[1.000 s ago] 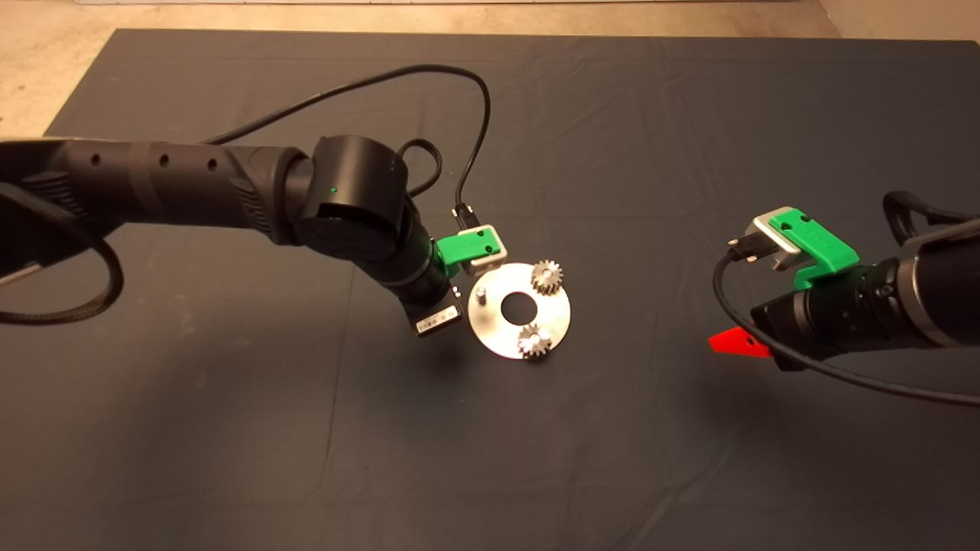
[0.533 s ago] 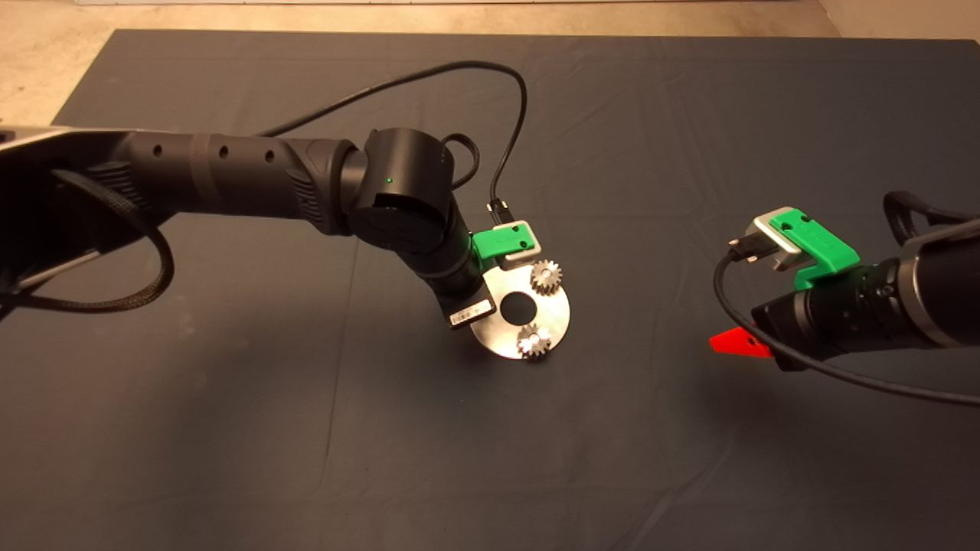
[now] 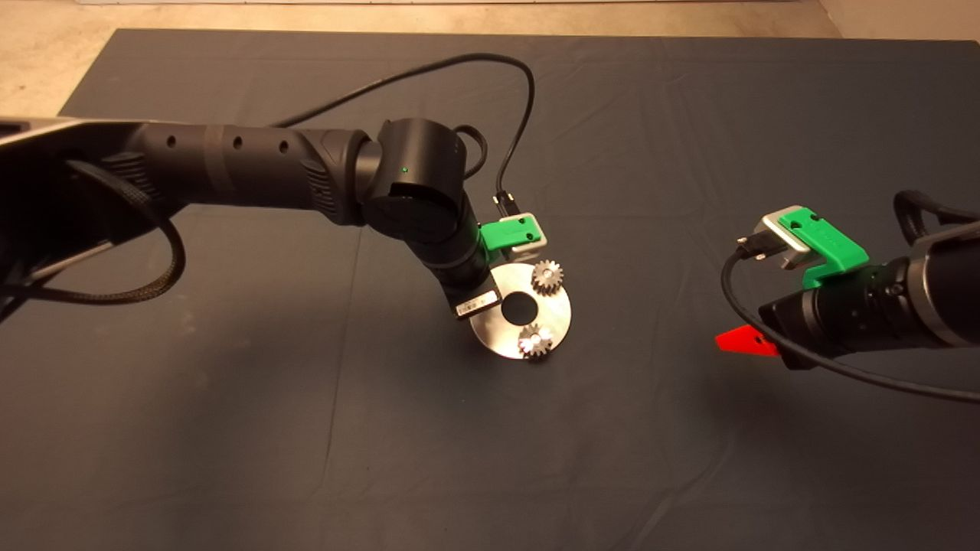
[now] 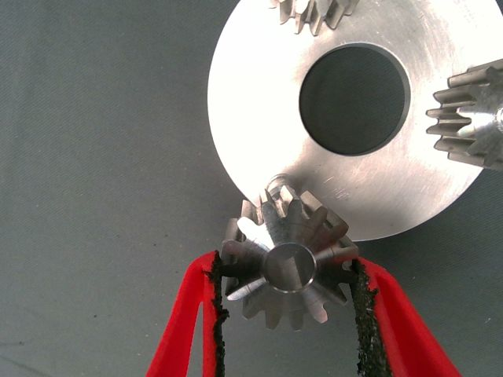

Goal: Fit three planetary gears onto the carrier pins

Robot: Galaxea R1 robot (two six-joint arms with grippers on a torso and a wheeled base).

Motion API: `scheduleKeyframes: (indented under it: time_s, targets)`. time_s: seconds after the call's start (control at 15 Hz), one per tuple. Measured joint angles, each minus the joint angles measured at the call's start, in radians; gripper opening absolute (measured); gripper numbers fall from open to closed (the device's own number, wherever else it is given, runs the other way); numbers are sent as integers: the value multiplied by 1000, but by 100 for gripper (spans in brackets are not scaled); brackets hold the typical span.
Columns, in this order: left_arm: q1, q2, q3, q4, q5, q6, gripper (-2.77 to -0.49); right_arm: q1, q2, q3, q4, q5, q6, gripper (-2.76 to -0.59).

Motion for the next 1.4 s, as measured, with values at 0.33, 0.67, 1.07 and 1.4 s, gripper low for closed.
scheduleKeyframes:
  time_s: [0.33, 0.67, 1.07, 1.4]
  targets:
    - [0, 0, -22, -1, -12, 1, -248, 0, 0, 0, 0, 0, 0, -147]
    - [0, 0, -27, -1, -36, 2, -248, 0, 0, 0, 0, -1, 0, -147]
    - [1, 0, -39, -1, -54, 2, -248, 0, 0, 2, 0, 0, 0, -147]
    - [1, 0, -39, -1, -54, 2, -249, 0, 0, 2, 0, 0, 0, -147]
